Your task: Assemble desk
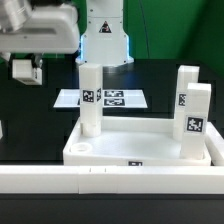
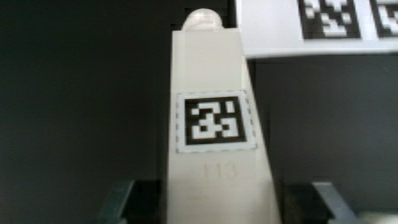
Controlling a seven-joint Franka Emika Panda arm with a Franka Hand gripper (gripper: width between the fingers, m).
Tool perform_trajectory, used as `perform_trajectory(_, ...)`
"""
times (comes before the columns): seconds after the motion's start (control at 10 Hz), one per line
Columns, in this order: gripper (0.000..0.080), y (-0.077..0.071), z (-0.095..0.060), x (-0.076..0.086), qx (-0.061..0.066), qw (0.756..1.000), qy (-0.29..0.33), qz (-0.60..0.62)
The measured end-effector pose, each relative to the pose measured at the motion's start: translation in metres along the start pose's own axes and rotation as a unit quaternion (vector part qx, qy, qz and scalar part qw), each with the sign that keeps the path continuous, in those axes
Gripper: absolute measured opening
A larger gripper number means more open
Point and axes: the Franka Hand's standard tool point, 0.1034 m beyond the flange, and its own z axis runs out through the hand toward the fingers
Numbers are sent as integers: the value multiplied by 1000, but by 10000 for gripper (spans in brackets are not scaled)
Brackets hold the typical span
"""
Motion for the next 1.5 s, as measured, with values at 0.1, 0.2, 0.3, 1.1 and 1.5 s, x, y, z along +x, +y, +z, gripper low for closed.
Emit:
perform_trajectory(0.1, 288, -3, -32, 9, 2, 998, 56, -5)
perform_trajectory(0.2, 288, -2, -56, 9, 19, 996, 90, 3)
perform_trajectory(0.3, 288, 2, -73, 13, 31, 991, 126, 13)
perform_trajectory(1.1, 289, -51, -114, 72, 61, 935, 339, 90)
perform_trajectory(1.5, 289, -47, -118, 81, -1, 884, 459, 87)
